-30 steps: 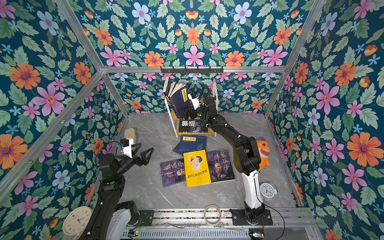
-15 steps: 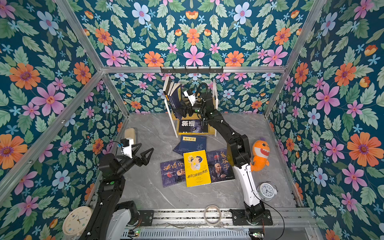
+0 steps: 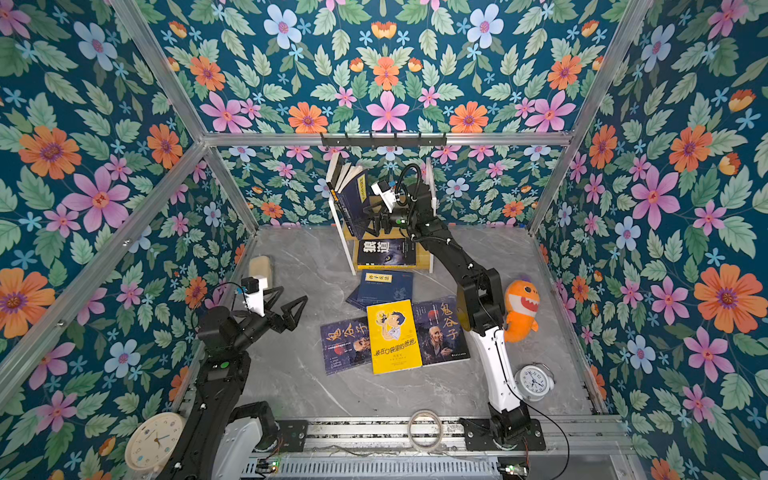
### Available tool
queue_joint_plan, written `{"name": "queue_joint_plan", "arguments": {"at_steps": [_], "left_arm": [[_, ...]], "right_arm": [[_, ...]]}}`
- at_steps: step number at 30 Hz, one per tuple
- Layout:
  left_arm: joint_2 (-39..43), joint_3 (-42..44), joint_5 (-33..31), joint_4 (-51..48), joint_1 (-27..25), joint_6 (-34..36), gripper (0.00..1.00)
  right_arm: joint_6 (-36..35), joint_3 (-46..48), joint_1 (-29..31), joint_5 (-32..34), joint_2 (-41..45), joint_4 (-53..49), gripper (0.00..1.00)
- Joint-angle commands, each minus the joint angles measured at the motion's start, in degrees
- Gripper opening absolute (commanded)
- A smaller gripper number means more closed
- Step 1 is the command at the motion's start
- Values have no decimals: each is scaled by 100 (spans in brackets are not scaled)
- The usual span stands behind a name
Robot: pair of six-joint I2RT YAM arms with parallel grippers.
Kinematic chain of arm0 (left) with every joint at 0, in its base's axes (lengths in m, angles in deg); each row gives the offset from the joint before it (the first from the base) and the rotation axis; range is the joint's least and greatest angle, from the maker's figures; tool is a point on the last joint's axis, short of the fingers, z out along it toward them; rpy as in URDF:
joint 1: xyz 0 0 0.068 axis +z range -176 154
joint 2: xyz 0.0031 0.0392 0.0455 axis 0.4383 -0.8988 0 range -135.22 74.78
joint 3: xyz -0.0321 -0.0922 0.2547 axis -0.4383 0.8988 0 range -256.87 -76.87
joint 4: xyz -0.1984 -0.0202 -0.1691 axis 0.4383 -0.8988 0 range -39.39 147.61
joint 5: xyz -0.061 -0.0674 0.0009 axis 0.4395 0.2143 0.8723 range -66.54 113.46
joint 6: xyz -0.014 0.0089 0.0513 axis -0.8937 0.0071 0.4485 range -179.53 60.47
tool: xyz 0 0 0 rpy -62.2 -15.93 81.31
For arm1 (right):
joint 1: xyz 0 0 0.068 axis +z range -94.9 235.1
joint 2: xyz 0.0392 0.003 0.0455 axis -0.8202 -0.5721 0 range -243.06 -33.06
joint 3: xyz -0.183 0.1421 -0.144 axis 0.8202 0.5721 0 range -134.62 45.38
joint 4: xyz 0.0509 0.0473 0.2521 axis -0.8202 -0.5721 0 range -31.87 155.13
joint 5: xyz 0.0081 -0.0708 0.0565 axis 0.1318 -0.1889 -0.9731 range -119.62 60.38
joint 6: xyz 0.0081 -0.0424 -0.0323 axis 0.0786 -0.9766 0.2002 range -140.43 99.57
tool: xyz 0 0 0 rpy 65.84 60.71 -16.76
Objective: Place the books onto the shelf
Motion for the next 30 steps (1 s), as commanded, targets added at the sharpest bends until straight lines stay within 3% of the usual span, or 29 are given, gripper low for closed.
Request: {"name": "queue_joint_plan", "arguments": {"at_steps": [1,5,8,11,13,16,18,23,26,30], "left_arm": [[-25,-50,-114,148,-9,-115,100],[-447,-809,-1022,-256,-367,-478,100],[-1313,-1951,-744,-717,-654,-382,99],[-2369,-3313,-418,-1447,-702,-240,92],[-3048,-4063,-261,-1680,-687,-241,79],[-4090,-5020,8,-1606,-683,-685,42],[-4638,-5376,131,-1171,-689,-1173,28],[-5692,-5951,248,12,-789,-1970,0],[-6407,-6536,539,313,-872,-2369,0],[-7135,-7175,895,637,-1081,-2739,0]], "right_arm": [[-79,-48,22,-45,1,137,99],[19,-246,14,76,-97,82,95],[148,-336,10,184,-135,95,88],[224,-553,14,180,-179,-143,72],[217,-680,15,225,-187,-390,56],[218,-736,42,523,-85,-790,37],[161,-639,84,821,54,-1010,25],[65,-218,210,1975,421,-1395,15],[219,-26,223,2665,550,-1432,0],[322,-54,269,3253,530,-1512,0]]}}
